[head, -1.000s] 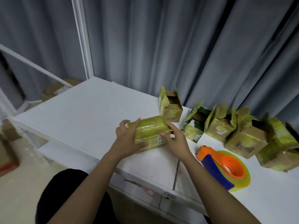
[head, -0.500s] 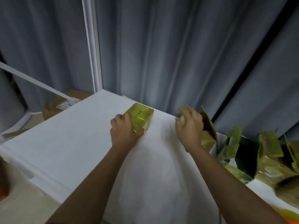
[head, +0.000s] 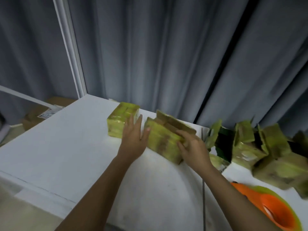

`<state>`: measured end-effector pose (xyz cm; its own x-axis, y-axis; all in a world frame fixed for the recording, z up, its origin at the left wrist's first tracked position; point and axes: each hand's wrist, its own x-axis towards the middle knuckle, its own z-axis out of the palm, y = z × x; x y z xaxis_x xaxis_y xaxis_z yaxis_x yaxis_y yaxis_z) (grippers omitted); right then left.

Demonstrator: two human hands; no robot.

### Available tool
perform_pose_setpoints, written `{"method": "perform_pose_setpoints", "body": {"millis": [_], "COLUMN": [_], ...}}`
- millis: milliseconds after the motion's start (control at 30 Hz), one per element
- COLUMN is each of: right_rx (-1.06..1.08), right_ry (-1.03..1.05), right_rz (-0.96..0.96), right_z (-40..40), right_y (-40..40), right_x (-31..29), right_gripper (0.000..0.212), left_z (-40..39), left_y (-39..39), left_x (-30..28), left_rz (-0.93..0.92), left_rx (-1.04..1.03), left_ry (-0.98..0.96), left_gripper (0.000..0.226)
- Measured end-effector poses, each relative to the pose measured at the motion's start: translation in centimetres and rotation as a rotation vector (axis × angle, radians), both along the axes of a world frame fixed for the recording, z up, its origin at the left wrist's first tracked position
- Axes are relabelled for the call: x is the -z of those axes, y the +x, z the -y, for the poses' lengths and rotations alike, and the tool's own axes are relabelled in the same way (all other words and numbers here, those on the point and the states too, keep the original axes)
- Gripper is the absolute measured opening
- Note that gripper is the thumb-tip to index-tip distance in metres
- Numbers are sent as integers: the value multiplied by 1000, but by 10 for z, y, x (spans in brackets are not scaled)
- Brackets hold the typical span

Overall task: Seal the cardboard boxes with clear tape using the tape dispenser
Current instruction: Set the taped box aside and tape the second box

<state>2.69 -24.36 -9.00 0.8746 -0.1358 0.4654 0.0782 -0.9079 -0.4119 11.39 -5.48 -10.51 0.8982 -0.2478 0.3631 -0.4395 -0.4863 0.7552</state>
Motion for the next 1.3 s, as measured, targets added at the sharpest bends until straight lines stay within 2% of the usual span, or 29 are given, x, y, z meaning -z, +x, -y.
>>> {"method": "perform_pose_setpoints", "body": {"millis": [100,200,300,467,567,633,700,767,867,933,1067,1200,1233,1300], "right_rx": [-100,-90,-31,4,-9,45,137,201,115,54,-5,-32,-37,-45], "right_ry": [-39,-49,-23,192,437,533,481,346,182,107,-97,-262,-266,-219], "right_rz": [63,116,143,107,106,157,139,51,-80,-170,-138,-152,-173,-215], "right_z": [-3,-3,10,38,48,53,57,59,63,69,72,73,73,72], "right_y": [-65,-130,-174,-212,-221,-218,-209,-200,-189,-183,-180,-183,-183,-185], "right_x": [17,28,29,22,15,16,20,23,25,27,28,32,32,31], "right_gripper": [25,23,22,26,31,35,33,42,64,63,26,29,31,35], "left_z": [5,9,16,32,36,35,35,36,38,40,55,80,85,92], "left_y": [-52,-109,-157,-195,-200,-197,-193,-190,-184,-178,-171,-172,-174,-180], "left_x": [2,2,-1,3,7,8,8,7,3,1,-7,-5,1,14], "left_rz": [-202,-328,-312,-270,-227,-215,-177,-133,-178,-99,141,224,199,174], "left_rx": [65,112,162,320,263,218,164,92,43,68,184,298,298,277], "left_ry": [-244,-283,-240,-60,-26,-55,-46,57,182,288,584,747,759,800], "left_gripper": [55,51,39,32,24,27,35,50,79,90,88,69,70,88]}}
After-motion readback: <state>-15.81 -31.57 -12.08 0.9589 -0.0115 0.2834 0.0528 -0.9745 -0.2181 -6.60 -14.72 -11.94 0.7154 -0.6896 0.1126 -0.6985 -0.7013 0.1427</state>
